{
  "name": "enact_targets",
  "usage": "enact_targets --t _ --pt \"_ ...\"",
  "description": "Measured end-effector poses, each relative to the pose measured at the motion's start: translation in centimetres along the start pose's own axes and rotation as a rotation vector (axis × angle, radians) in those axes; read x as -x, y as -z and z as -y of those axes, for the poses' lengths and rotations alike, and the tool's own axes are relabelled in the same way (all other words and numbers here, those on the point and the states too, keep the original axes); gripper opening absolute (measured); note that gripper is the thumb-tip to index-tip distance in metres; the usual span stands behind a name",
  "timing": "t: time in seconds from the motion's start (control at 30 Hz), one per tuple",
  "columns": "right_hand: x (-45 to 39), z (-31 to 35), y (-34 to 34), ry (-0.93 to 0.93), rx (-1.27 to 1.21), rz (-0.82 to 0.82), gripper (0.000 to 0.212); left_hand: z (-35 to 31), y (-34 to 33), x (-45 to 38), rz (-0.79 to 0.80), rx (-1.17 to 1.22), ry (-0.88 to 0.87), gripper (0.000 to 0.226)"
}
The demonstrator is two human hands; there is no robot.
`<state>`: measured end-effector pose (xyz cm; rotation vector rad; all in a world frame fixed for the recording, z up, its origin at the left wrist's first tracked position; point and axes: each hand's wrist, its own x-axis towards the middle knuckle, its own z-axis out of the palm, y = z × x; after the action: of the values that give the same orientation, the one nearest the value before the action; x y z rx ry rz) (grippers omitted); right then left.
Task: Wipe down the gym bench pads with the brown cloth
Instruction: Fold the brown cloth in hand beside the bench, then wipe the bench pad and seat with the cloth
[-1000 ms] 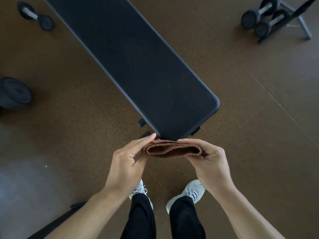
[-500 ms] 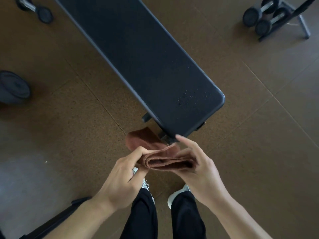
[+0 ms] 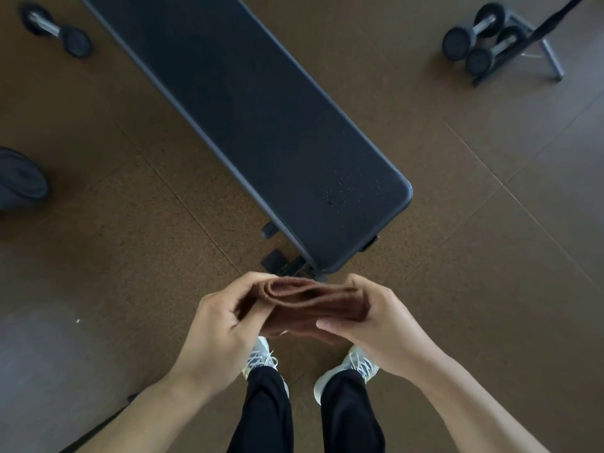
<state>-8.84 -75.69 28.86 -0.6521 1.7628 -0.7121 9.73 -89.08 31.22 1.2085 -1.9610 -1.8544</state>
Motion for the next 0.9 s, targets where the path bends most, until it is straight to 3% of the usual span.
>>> enact_targets --t 0.07,0.17,0.27,0.37,0.47,0.5,0.57,0.67,0.8,0.9 --pt "0.5 1.3 0.9 0.003 -0.203 0.005 0.021 -1.4 -0.5 -1.5 -0.081 -0.08 -0.034 0.014" --pt "0.6 3.1 2.7 0.046 -0.453 -0.06 0.034 -4.4 -1.3 -4.9 -0.208 -0.13 -0.14 0.012" --pt "0.0 5.0 4.7 0.181 -0.583 -0.314 0.034 -7.3 -1.7 -8.4 -0.269 -0.104 -0.242 0.028" --pt "-1.7 5.2 5.6 0.254 -0.354 -0.72 0.047 -7.4 -2.0 -11.0 -0.204 -0.032 -0.229 0.055" --pt "-4.8 2.5 4.9 0.176 0.195 -0.937 0.075 -3.5 -2.3 -12.3 -0.138 -0.294 -0.093 0.079" --pt "-6.1 1.3 4.4 0.185 0.361 -0.906 0.077 -1.8 -2.4 -12.3 -0.099 -0.41 -0.048 0.081" --pt "-8.9 -0.8 3.3 0.206 0.592 -0.688 0.077 1.2 -2.7 -12.0 0.018 -0.599 -0.017 0.082" --pt "-13.0 -3.2 2.1 0.131 0.862 -0.347 0.1 4.0 -3.2 -12.1 0.179 -0.858 -0.03 0.088" --pt "-16.3 -4.0 2.5 0.08 0.927 -0.29 0.115 5.3 -3.0 -14.0 0.236 -1.037 0.016 0.097" --pt "-18.0 -3.1 3.6 0.023 0.895 -0.253 0.125 6.1 -3.1 -15.3 0.243 -1.038 -0.009 0.089"
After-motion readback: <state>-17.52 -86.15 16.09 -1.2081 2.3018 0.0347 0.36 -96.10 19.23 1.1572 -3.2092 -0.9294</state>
